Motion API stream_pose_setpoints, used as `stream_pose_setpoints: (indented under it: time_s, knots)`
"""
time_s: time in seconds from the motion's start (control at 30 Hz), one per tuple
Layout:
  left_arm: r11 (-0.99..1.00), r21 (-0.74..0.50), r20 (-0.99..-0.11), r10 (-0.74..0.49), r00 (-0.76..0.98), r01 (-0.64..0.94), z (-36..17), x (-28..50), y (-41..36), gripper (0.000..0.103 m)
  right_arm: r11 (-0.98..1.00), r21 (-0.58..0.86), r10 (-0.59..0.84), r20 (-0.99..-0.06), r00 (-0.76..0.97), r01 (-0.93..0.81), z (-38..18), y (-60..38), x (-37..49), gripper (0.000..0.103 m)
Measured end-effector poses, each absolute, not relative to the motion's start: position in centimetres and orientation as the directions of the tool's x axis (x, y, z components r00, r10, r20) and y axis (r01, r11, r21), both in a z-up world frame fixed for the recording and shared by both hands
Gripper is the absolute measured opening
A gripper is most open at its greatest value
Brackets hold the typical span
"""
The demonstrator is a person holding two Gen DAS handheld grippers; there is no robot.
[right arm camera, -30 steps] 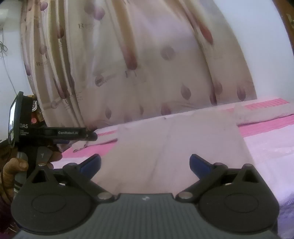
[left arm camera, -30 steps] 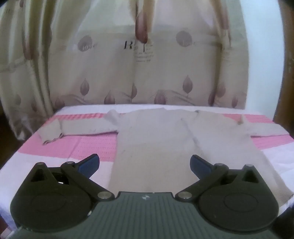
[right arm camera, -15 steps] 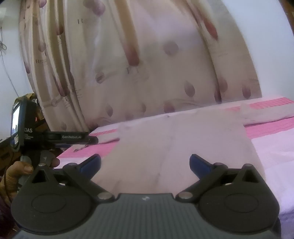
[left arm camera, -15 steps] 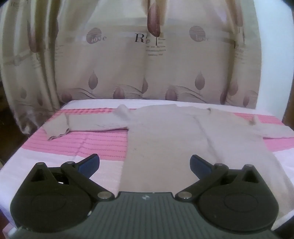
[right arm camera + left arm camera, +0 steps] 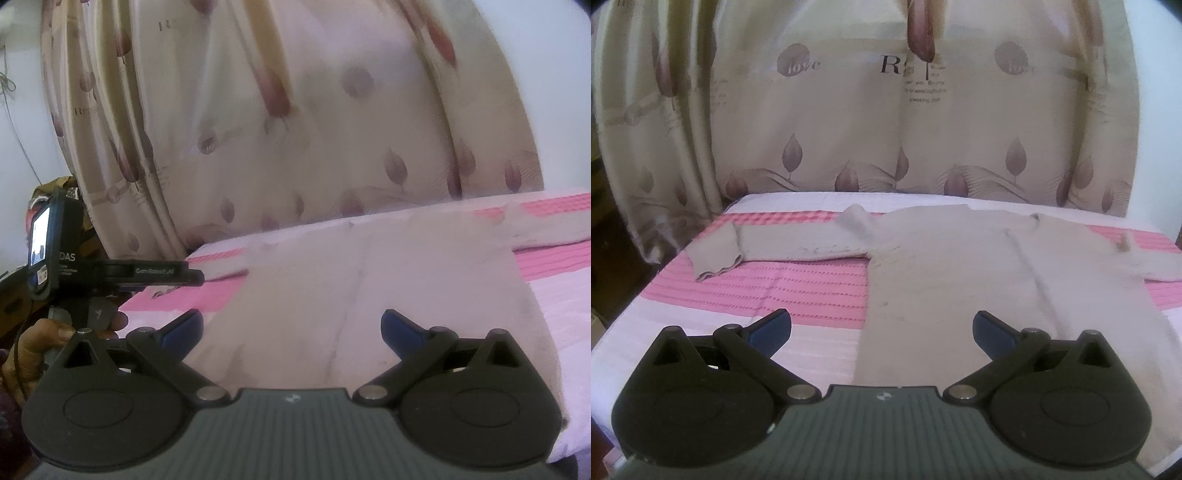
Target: Fold small clothes
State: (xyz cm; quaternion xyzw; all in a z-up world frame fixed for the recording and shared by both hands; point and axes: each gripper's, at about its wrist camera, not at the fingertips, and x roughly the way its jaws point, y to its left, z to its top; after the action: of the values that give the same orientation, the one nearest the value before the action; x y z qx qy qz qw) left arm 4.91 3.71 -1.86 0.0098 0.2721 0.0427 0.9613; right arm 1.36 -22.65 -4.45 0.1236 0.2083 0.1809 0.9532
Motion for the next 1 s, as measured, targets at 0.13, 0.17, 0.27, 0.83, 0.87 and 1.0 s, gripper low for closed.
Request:
stream_pose_setpoints:
  time_s: [0.13,0.17,0.27,0.83,0.87,1.0]
  knots:
    - [0.996,0.035,-0.54,0.092,0.837,-0.087,-2.0,5.6,4.2,0.103,0.902,0.314,0.403,-0.366,0.839,-0.296,-4.7,-22.3,2.0,0.103]
    - [0.996,0.033,-0.543,0.092,0.834,-0.087,-2.1,5.7,4.3,0.103,0.901,0.316,0.406,-0.37,0.836,-0.297,-4.7,-22.2,2.2,0.103]
    - [0.995,0.033,-0.552,0.095,0.828,-0.092,-2.0,6.3,4.7,0.103,0.9,0.319,0.409,-0.376,0.831,-0.298,-4.8,-22.0,2.7,0.103]
    - [0.953,0.26,-0.486,0.271,0.831,-0.159,-6.1,11.7,13.2,0.094,0.895,0.342,0.424,-0.459,0.781,-0.286,-6.7,-21.1,5.8,0.103]
    - [0.941,0.293,-0.466,0.294,0.834,-0.169,-6.4,12.3,14.5,0.093,0.895,0.347,0.425,-0.466,0.776,-0.281,-7.0,-21.1,6.0,0.103]
    - [0.887,0.426,-0.435,0.376,0.818,-0.181,-7.9,15.5,19.5,0.073,0.895,0.351,0.425,-0.492,0.76,-0.274,-7.8,-20.8,6.8,0.103]
